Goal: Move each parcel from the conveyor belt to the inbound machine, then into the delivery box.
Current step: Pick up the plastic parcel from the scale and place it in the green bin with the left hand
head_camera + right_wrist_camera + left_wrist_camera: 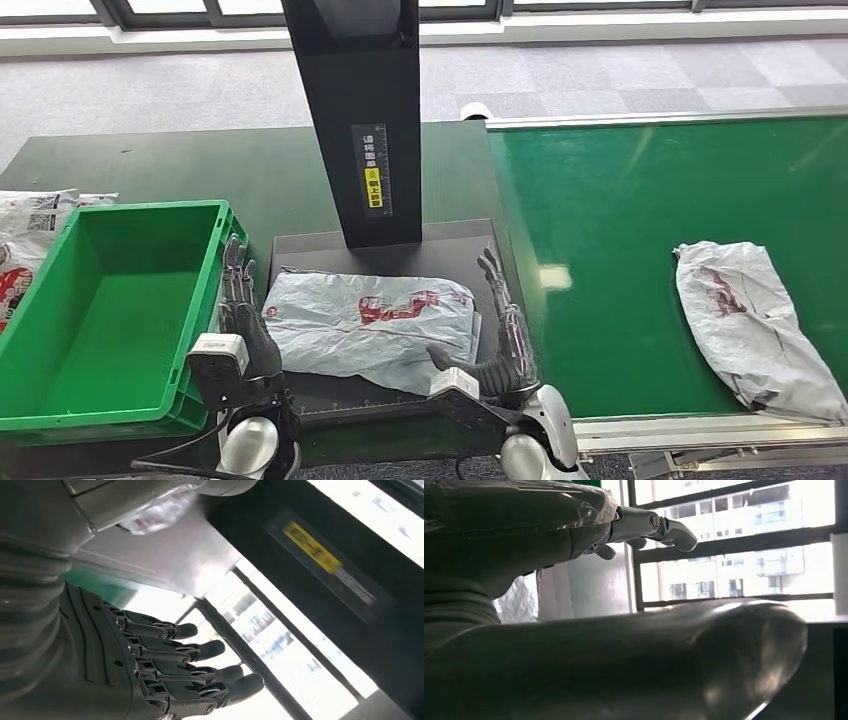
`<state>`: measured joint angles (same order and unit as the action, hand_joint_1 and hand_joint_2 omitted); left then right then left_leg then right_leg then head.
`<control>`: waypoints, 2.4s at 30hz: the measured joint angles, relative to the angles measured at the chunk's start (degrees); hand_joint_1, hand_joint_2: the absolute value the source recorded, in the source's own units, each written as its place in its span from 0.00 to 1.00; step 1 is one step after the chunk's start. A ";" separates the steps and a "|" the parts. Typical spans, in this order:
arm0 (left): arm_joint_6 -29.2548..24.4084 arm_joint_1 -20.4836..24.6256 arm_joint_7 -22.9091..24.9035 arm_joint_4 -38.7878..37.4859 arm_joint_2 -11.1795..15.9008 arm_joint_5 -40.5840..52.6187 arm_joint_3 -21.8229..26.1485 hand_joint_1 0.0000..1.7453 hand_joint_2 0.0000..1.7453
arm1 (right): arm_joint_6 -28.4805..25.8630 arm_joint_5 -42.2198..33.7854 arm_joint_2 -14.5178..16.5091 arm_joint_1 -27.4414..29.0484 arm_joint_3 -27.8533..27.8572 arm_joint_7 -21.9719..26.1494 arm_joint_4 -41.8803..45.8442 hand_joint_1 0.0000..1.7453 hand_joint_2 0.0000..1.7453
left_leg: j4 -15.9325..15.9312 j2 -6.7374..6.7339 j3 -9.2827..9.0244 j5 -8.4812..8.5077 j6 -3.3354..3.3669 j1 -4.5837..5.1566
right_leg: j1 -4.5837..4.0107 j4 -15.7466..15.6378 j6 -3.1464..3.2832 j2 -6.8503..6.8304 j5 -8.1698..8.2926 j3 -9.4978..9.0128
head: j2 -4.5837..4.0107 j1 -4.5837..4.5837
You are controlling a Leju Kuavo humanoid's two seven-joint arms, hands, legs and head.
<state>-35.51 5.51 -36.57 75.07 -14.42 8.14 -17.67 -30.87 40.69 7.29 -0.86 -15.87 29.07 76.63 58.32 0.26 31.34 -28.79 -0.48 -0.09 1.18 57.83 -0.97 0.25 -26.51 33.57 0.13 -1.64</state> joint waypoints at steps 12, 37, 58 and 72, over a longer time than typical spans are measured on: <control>2.16 0.67 -1.81 -1.24 0.02 1.97 -0.01 0.00 0.00 | -3.43 -3.36 0.33 3.15 -0.07 5.38 9.80 0.00 1.00 | 0.00 -0.03 -0.01 -0.01 -0.01 0.00 | 0.00 0.00 0.00 0.02 0.00 -0.01 | 0.00 0.00; 18.92 21.82 15.00 -37.01 2.77 45.26 -12.80 0.00 1.00 | -5.49 -17.15 -1.13 -2.48 -10.55 10.95 21.90 0.00 1.00 | 0.00 -0.16 -0.02 0.20 0.01 0.01 | 0.01 0.01 -0.03 0.13 0.25 0.00 | 0.00 0.00; 20.50 24.59 13.34 -40.28 5.42 45.60 -13.98 1.00 1.00 | -8.12 -19.55 -1.29 -8.59 -11.98 10.95 18.39 0.00 1.00 | -0.02 -0.06 -0.06 0.25 -0.05 -0.04 | -0.03 0.03 -0.01 0.05 0.23 -0.11 | 0.00 0.00; 17.45 22.30 15.24 -35.16 6.46 46.76 -13.98 1.00 1.00 | -7.82 -17.59 -1.44 -7.53 -12.46 10.95 18.11 0.00 1.00 | -0.02 -0.05 0.01 0.25 -0.06 -0.05 | -0.03 0.03 -0.01 0.05 0.22 -0.03 | 0.00 0.00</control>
<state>-18.07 27.81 -21.33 39.92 -7.96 54.89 -31.65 -38.69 23.11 5.86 -8.39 -28.33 40.03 94.74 58.31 0.21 31.35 -28.54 -0.54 -0.14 1.15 57.86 -0.98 0.30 -26.30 33.54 0.13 -1.64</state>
